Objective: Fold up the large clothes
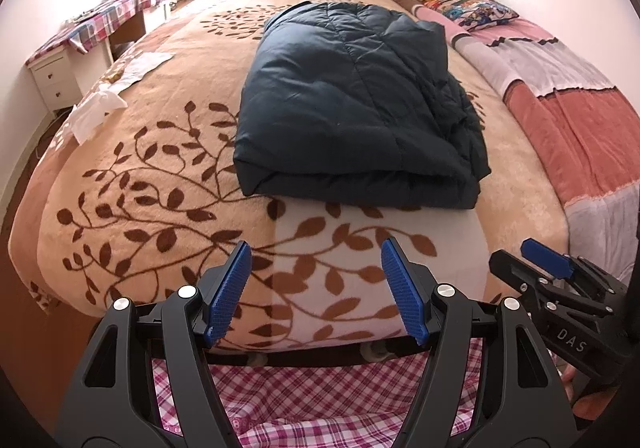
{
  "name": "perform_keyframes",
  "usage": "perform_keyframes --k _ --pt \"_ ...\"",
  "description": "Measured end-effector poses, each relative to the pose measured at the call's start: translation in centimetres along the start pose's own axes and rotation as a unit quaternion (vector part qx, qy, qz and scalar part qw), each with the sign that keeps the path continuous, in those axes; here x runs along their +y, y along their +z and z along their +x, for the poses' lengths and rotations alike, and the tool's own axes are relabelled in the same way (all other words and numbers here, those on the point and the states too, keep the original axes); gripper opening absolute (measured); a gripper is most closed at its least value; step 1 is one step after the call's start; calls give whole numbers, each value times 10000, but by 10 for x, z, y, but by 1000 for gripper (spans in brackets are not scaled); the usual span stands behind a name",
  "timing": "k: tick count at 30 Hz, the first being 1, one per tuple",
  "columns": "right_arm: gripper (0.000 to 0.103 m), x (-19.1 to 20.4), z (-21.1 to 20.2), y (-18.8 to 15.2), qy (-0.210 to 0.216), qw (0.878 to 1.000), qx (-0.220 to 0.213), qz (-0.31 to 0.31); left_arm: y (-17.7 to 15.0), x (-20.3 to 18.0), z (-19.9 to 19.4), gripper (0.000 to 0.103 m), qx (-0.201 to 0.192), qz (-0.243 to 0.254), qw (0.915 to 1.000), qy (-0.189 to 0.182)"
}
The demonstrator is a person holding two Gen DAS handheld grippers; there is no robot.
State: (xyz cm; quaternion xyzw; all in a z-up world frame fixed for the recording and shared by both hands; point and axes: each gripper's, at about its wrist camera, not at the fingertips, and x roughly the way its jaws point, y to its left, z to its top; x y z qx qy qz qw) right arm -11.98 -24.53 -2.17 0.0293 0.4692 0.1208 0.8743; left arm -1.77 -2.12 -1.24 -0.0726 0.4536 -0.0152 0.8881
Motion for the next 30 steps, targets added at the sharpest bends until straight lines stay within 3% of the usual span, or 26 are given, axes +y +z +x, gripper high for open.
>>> perform_keyframes --k 13,30 --pt "59 -2 11 -5 -45 9997 237 44 -8 -1 10 67 207 2 9995 218" --pt "60 -2 18 -7 -47 9993 368 83 -10 -2 15 67 273 28 9994 224"
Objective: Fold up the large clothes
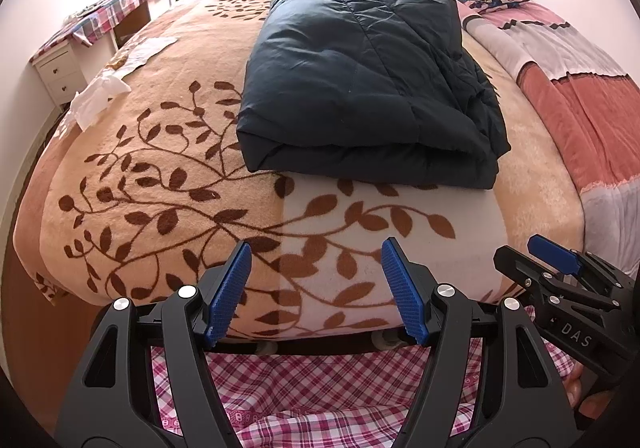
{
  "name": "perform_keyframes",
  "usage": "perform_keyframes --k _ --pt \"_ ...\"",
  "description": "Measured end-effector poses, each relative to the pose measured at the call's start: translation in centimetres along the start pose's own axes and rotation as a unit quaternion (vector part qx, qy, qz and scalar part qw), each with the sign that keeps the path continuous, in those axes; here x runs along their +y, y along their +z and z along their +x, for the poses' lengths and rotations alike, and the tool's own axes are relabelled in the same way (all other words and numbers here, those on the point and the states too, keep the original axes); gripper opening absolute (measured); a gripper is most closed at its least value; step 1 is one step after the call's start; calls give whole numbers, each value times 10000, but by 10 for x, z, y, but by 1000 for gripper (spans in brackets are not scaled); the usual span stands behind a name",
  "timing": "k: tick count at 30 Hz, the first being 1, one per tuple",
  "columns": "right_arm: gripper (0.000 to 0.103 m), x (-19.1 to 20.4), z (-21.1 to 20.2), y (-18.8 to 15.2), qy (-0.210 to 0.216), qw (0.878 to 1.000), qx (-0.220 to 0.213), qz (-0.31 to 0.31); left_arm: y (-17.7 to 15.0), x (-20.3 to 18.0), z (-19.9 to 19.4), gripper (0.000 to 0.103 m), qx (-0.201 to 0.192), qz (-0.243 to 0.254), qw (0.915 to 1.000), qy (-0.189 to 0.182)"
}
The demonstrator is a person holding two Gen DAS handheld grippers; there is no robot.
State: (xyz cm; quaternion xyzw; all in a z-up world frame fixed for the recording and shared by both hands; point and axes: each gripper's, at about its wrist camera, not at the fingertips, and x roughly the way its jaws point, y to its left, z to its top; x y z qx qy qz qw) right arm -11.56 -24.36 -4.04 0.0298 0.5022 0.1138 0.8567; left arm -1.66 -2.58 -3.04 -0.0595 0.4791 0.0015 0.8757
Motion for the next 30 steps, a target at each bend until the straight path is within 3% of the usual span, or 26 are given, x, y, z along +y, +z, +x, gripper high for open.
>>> perform_keyframes --k 30 --pt "60 -1 4 -5 60 9999 85 103 -1 -1 1 67 40 13 10000 6"
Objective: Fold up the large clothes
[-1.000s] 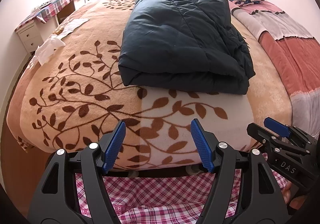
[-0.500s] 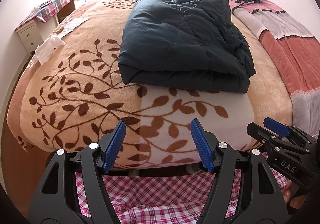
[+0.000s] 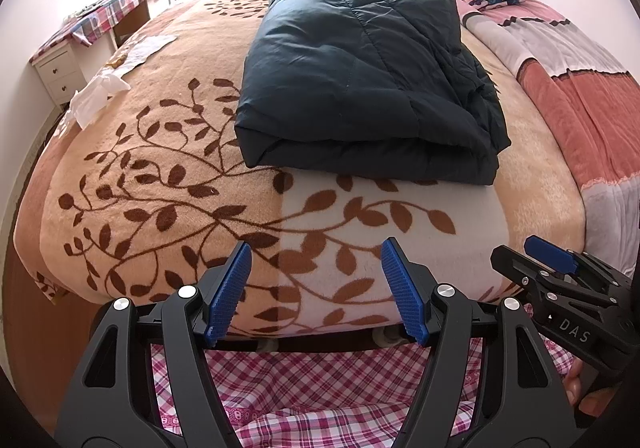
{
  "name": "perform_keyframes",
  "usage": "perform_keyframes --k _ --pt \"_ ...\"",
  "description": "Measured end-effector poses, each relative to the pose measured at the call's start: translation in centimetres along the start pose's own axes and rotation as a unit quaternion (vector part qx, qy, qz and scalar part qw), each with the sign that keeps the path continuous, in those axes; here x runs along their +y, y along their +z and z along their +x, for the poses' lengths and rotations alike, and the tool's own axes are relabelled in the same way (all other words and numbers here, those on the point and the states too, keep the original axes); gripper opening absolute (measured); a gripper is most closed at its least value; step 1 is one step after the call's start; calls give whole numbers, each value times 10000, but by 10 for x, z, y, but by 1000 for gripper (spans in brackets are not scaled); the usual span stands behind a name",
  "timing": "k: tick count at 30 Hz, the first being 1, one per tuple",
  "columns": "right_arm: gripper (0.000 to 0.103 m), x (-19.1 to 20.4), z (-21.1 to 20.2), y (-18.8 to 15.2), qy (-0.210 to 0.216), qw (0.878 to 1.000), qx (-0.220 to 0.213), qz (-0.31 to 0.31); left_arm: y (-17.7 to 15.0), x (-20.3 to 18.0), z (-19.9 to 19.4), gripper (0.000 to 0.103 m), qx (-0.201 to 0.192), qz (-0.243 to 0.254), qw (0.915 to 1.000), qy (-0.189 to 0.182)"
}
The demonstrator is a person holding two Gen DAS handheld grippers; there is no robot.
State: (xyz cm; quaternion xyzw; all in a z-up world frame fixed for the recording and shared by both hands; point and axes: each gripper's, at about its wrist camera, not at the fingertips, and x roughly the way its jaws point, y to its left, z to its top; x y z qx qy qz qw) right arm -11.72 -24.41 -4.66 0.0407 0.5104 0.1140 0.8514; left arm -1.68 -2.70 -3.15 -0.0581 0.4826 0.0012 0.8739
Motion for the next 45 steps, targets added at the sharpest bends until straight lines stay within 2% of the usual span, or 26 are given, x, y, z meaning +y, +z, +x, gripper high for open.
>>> perform_keyframes --k 45 --pt "60 2 1 0 -6 10000 20 -20 1 -2 -2 67 35 59 10000 55"
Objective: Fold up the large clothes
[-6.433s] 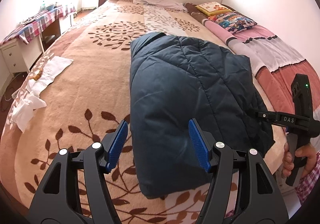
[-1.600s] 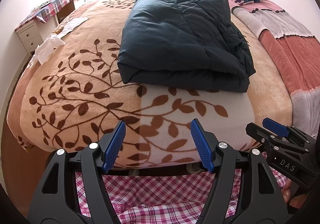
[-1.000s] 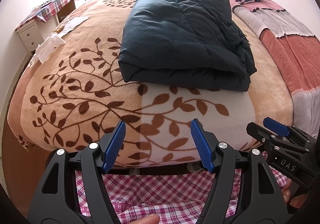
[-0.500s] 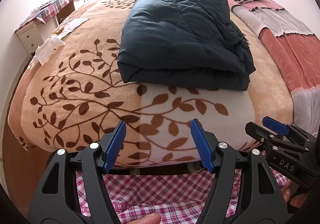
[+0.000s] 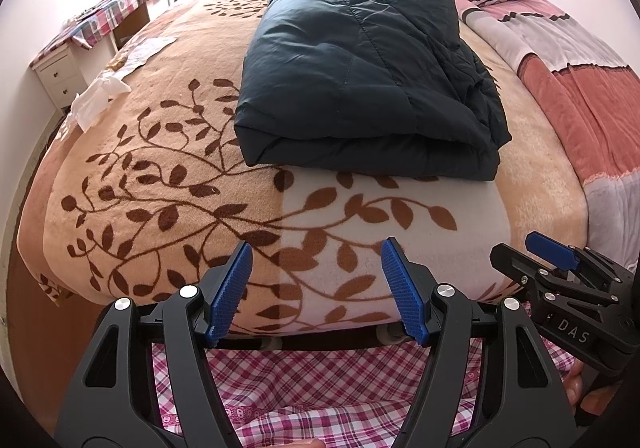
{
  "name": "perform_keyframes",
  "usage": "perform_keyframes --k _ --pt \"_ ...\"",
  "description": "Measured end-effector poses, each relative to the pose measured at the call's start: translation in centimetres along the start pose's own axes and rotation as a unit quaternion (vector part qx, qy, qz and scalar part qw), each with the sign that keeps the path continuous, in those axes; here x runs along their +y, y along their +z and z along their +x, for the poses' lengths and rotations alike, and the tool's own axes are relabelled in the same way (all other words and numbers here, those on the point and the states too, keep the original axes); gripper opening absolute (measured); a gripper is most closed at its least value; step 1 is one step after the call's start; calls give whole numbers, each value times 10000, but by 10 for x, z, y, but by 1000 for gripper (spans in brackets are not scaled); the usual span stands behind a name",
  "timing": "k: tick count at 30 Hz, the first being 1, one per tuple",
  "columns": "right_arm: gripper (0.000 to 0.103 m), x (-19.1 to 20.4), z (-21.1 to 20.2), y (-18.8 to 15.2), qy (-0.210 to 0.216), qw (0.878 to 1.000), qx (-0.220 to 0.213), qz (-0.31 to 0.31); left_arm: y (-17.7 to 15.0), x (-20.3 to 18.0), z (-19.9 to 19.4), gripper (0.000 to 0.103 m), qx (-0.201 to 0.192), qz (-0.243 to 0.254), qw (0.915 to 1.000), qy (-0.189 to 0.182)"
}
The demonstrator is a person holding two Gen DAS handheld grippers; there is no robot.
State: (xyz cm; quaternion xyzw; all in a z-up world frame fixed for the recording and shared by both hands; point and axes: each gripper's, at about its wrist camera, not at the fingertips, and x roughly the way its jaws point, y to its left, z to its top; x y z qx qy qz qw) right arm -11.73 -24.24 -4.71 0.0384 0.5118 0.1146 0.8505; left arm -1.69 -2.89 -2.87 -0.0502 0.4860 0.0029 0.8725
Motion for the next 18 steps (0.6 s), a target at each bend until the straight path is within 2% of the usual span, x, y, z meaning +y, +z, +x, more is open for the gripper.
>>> perform_keyframes --k 18 --pt "60 1 0 0 -2 10000 5 4 0 0 1 67 29 12 10000 1"
